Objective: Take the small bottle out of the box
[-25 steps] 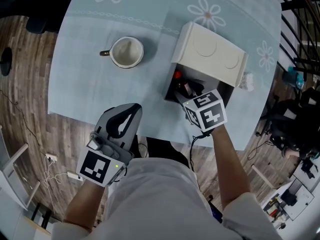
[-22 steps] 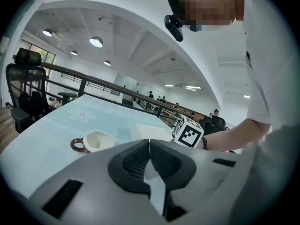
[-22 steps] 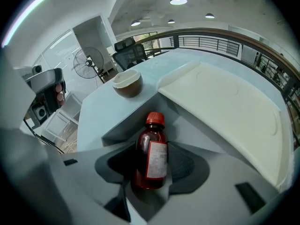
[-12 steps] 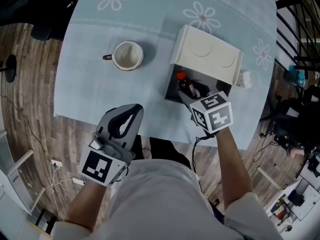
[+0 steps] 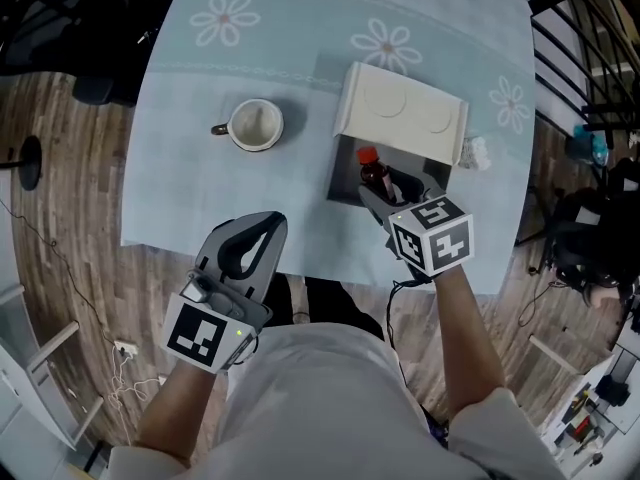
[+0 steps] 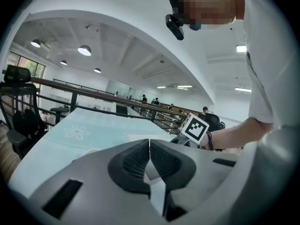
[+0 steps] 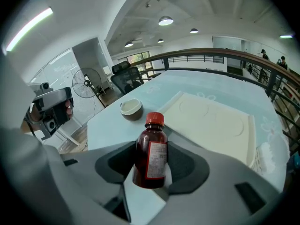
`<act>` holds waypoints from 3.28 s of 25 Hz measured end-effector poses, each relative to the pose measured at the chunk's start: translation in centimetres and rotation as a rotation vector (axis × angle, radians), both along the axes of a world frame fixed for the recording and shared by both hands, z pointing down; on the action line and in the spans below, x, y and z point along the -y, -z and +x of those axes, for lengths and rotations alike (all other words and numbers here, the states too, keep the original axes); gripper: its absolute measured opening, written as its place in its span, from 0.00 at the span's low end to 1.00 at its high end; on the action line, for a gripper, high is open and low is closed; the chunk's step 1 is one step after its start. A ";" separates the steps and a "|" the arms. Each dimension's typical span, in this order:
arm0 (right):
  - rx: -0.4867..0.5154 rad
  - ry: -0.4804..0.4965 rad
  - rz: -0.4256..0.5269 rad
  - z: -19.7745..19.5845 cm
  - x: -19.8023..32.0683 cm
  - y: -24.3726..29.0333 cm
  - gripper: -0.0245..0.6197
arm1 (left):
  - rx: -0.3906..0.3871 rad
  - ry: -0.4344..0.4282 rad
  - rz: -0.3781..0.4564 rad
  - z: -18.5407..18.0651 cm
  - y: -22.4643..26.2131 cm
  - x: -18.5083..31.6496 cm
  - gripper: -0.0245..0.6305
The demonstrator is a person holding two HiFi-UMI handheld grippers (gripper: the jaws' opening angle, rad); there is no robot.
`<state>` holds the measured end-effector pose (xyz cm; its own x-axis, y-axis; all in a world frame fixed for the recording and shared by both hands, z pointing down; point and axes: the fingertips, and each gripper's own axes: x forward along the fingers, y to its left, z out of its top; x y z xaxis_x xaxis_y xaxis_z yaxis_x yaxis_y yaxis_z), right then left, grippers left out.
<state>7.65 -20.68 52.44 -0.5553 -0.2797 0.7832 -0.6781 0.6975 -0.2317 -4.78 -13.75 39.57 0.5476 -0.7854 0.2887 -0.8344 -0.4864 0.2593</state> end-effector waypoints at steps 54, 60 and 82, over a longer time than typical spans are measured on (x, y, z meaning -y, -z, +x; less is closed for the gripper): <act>0.294 -0.219 0.383 -1.3 -7.8 19.7 0.38 | 0.052 -0.172 0.254 -1.0 12.2 -3.9 0.07; 0.321 -0.215 0.403 -1.4 -8.4 20.7 0.38 | 0.060 -0.182 0.266 -0.6 12.7 -3.8 0.07; 0.393 -0.184 0.458 -1.0 -9.0 22.5 0.38 | 0.076 -0.215 0.259 0.8 12.2 -3.4 0.07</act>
